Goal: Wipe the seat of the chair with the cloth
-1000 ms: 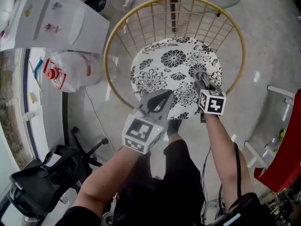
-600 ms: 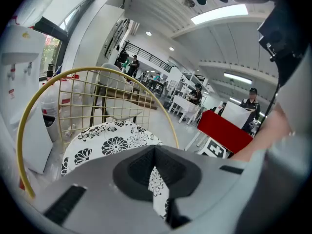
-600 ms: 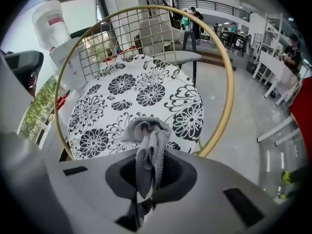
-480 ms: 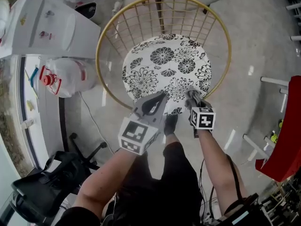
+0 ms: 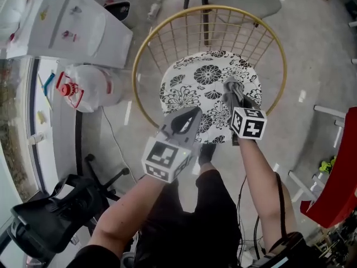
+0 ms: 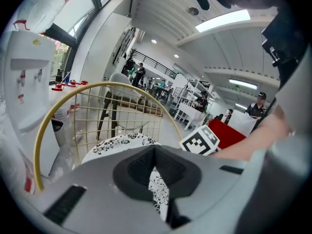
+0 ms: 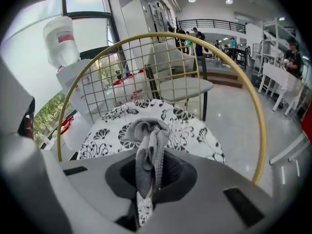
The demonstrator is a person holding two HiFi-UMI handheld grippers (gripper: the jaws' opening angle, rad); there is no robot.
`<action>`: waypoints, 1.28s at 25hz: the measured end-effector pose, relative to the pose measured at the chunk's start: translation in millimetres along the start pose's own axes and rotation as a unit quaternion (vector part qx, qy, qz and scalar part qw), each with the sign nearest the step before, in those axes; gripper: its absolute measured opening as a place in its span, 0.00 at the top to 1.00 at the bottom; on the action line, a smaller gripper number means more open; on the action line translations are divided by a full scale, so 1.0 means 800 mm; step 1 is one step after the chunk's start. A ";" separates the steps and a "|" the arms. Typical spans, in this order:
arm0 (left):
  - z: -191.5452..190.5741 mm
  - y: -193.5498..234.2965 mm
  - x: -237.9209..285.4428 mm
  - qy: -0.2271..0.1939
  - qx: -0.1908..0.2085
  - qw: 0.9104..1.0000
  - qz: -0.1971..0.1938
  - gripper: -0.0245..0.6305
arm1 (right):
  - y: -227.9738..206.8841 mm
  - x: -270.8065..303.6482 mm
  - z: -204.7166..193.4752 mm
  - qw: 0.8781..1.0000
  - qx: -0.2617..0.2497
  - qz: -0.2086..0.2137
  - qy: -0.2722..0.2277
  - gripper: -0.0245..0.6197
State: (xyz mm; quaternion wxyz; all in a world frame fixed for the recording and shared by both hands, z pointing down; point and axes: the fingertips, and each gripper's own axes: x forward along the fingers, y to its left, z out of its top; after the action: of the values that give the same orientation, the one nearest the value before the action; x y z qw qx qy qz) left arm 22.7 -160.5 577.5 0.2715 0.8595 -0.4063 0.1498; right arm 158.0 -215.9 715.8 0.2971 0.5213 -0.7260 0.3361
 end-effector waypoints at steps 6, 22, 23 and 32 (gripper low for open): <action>0.028 0.034 -0.004 -0.018 -0.003 1.000 0.020 0.95 | 0.016 0.046 0.098 0.998 -0.021 0.017 -0.051 0.93; -0.011 0.047 -0.008 0.000 -0.013 1.000 0.022 0.95 | 0.030 0.088 -0.011 0.999 -0.023 0.021 0.038 0.93; -0.013 0.044 -0.008 0.000 -0.013 1.000 0.020 0.95 | 0.030 0.084 -0.023 0.999 -0.020 0.021 0.043 0.93; -0.030 0.009 -0.016 0.012 -0.010 1.000 0.001 0.95 | 0.049 0.030 -0.119 0.995 -0.008 0.032 0.091 0.93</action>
State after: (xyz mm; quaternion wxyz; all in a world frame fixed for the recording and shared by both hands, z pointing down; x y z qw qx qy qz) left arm 8.0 -142.2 593.3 0.2849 0.8544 -0.4056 0.1560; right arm 121.7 -144.0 784.6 0.3556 0.4627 -0.7147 0.3856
